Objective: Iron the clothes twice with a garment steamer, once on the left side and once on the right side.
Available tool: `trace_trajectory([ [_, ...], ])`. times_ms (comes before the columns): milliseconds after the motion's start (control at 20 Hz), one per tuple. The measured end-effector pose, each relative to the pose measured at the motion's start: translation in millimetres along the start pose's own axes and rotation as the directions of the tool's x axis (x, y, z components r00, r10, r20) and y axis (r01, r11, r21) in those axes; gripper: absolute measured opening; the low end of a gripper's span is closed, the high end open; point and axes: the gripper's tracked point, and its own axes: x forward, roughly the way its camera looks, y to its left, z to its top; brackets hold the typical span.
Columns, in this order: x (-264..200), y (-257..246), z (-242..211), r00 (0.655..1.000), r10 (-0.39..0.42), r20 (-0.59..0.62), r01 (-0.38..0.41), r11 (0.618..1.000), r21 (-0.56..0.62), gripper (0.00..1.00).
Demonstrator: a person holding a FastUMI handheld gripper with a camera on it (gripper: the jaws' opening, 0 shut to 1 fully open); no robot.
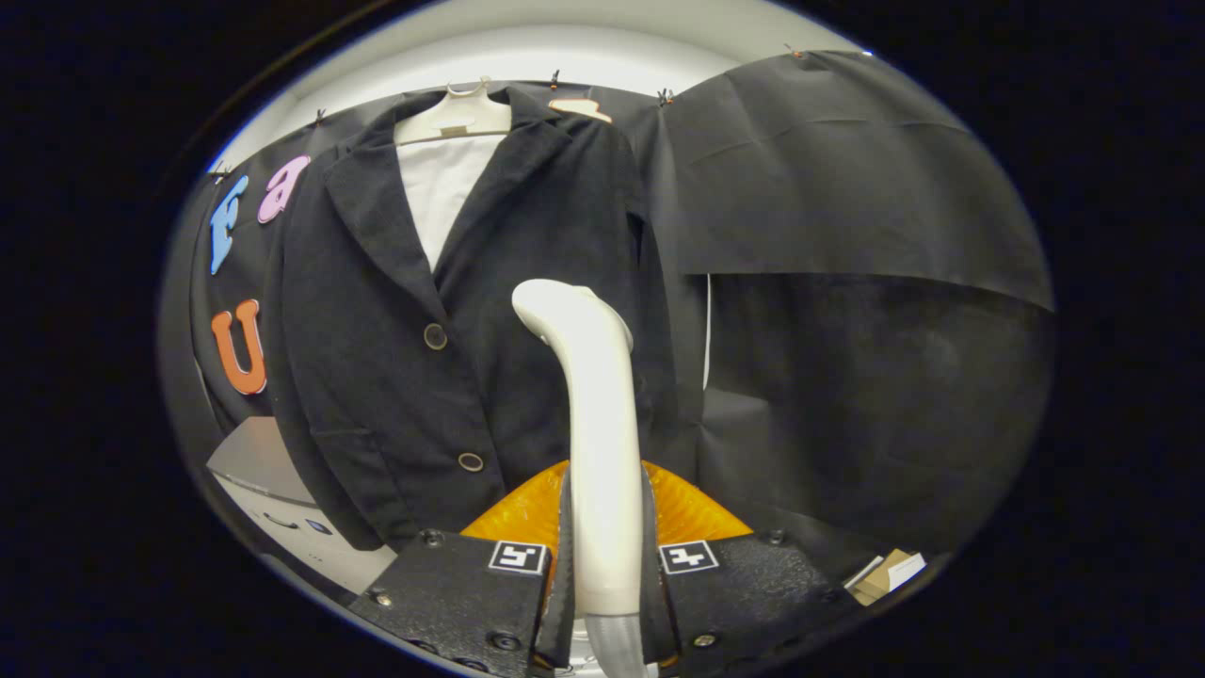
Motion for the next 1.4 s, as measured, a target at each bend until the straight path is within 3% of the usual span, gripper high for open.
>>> trace_trajectory([
  [1400, 3, 1, -126, 0.982, -0.047, -0.182, 0.043, 0.999, -0.026, 0.3],
])
